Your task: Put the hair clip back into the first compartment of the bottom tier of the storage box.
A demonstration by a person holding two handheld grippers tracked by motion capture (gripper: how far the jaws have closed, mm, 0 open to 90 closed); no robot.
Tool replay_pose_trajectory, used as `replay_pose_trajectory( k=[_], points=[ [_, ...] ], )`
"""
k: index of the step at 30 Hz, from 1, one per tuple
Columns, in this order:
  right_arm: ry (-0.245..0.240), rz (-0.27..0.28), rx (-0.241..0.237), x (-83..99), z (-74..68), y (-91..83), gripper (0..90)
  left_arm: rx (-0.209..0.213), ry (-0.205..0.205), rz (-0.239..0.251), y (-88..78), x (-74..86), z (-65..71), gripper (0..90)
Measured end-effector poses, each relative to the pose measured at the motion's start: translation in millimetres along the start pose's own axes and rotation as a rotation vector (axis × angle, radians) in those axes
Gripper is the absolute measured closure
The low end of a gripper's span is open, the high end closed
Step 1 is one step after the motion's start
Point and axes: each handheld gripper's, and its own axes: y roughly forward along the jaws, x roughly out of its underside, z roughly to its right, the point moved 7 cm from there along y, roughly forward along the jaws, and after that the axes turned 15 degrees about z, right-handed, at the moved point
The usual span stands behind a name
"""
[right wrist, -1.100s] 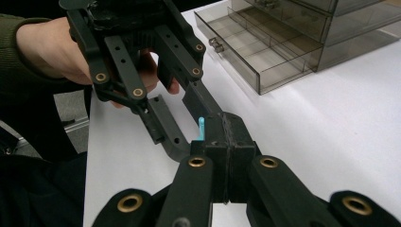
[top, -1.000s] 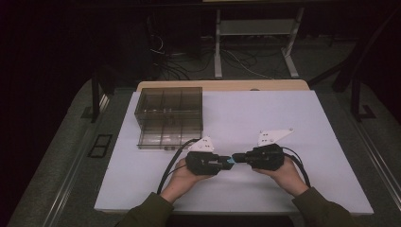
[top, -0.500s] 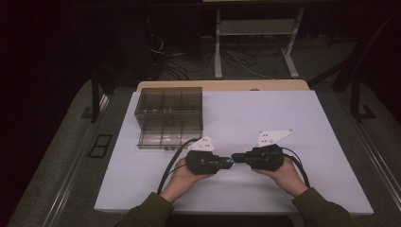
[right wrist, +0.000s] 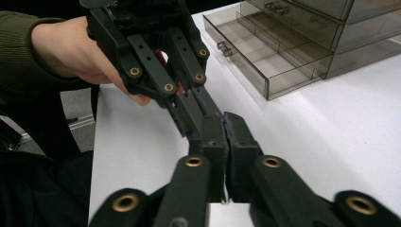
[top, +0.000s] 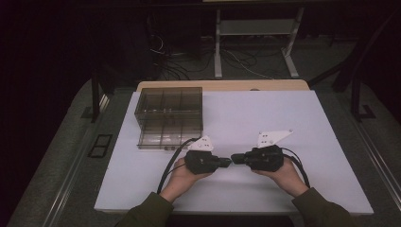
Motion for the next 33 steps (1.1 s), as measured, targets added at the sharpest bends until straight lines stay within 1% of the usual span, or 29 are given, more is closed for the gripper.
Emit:
replay_pose_trajectory(
  k=[2, 3, 4, 6, 13, 15, 17, 18, 20, 21, 22, 24, 26, 29, 30, 33],
  points=[
    [0.007, 0.003, 0.007, 0.2, 1.1, -1.1, 77.6, -0.009, 0.009, -0.004, -3.0, -0.3, -3.3, 87.2],
    [0.011, 0.006, 0.009, 0.2, 2.1, -1.7, 73.3, -0.012, 0.008, -0.002, -3.7, -0.4, -4.4, 87.2],
    [0.013, 0.008, 0.013, 0.3, 2.9, -2.2, 70.0, -0.018, 0.017, -0.007, -5.7, -0.1, -6.6, 87.2],
    [0.017, 0.011, 0.028, 1.2, 5.5, -4.0, 64.5, -0.032, 0.019, -0.010, -8.1, 0.5, -9.5, 87.2],
    [0.033, 0.024, 0.090, 6.2, 15.3, -13.1, 44.4, -0.054, 0.028, -0.003, -17.2, 1.0, -16.9, 86.9],
    [0.044, 0.015, 0.106, 9.0, 18.5, -16.7, 43.1, -0.060, 0.031, 0.002, -20.6, 0.2, -18.9, 86.9],
    [0.046, 0.026, 0.130, 10.5, 21.4, -20.7, 39.1, -0.064, 0.036, 0.009, -23.6, -0.9, -20.4, 86.9],
    [0.049, 0.025, 0.140, 11.3, 22.5, -22.7, 38.6, -0.063, 0.040, 0.010, -25.1, -1.3, -21.2, 86.9],
    [0.036, 0.026, 0.170, 12.4, 24.4, -26.3, 34.6, -0.069, 0.040, 0.019, -27.8, -2.1, -22.7, 86.8],
    [0.027, 0.028, 0.194, 13.4, 26.1, -28.8, 33.7, -0.069, 0.040, 0.019, -27.8, -2.1, -22.7, 86.8],
    [0.026, 0.030, 0.205, 14.4, 27.3, -30.7, 32.5, -0.070, 0.050, 0.015, -29.5, -2.0, -24.3, 86.7],
    [0.030, 0.024, 0.226, 16.7, 29.9, -33.9, 29.7, -0.082, 0.051, 0.023, -34.0, -2.4, -27.9, 86.5],
    [0.024, 0.020, 0.264, 18.2, 32.7, -36.9, 28.2, -0.091, 0.049, 0.028, -37.2, -3.0, -29.9, 86.4],
    [0.029, 0.031, 0.283, 21.1, 34.5, -41.4, 26.9, -0.106, 0.050, 0.034, -44.2, -4.5, -34.1, 86.2],
    [0.039, 0.030, 0.287, 23.2, 34.7, -43.8, 26.4, -0.112, 0.049, 0.035, -46.2, -4.6, -35.3, 86.1],
    [0.040, 0.028, 0.307, 27.6, 36.3, -49.9, 26.0, -0.124, 0.055, 0.031, -52.2, -4.3, -38.4, 85.6]
  ],
)
